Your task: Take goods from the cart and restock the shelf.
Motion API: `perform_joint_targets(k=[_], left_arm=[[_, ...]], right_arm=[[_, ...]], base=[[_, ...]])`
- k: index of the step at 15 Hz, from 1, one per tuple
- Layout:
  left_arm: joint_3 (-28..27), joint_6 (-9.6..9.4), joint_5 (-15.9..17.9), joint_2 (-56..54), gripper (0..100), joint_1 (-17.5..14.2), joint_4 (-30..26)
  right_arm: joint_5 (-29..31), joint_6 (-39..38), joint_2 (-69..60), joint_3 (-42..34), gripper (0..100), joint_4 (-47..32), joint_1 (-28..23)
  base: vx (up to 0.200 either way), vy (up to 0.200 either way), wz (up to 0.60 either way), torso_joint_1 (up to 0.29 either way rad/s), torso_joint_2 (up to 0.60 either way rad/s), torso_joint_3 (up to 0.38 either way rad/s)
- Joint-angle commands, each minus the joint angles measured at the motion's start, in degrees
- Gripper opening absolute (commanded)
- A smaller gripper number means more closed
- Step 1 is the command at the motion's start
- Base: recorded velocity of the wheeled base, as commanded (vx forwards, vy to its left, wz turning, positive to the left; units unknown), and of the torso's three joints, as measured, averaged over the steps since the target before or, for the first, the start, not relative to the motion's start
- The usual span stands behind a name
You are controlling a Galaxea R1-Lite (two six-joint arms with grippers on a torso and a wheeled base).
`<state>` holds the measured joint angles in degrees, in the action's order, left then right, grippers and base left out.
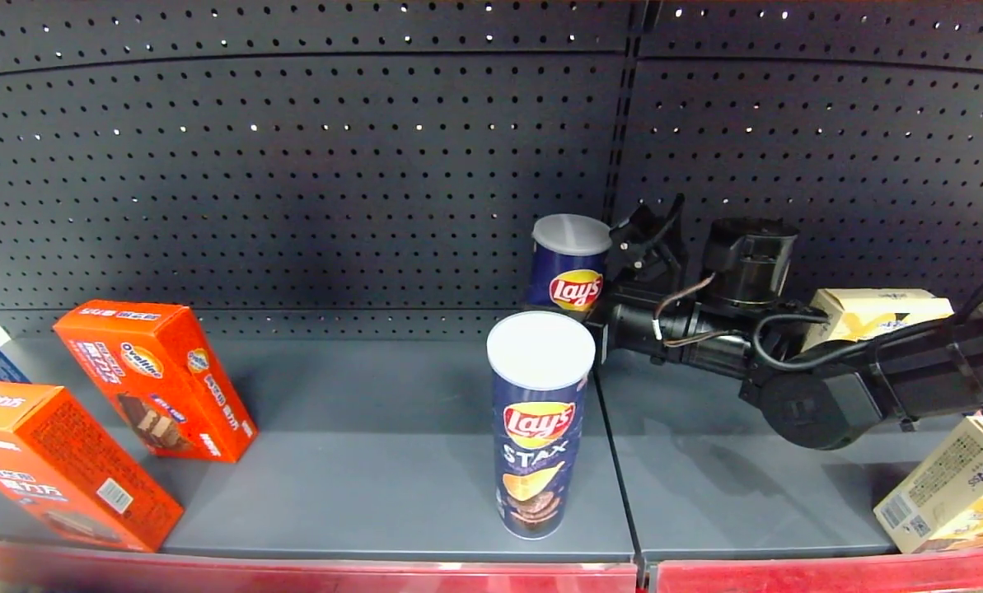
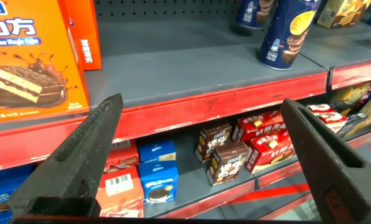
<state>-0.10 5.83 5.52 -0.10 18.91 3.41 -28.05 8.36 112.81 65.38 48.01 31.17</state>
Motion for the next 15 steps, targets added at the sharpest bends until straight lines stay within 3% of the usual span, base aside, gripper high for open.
perform_joint_targets(k=[1, 15], left_arm=[[0.01, 0.06, 0.01, 0.1, 100, -0.01, 0.01], [0.01, 0.15, 0.01, 0.1, 100, -0.01, 0.01]], right_arm=[[0.01, 0.07, 0.66, 0.01, 0, 0.16, -0.06], [0.1, 1.74, 3.2, 0.98, 0, 1.04, -0.59]], base=[[0.0, 0.0, 0.0, 0.0, 0.0, 0.0], [0.0, 0.0, 0.0, 0.0, 0.0, 0.0]])
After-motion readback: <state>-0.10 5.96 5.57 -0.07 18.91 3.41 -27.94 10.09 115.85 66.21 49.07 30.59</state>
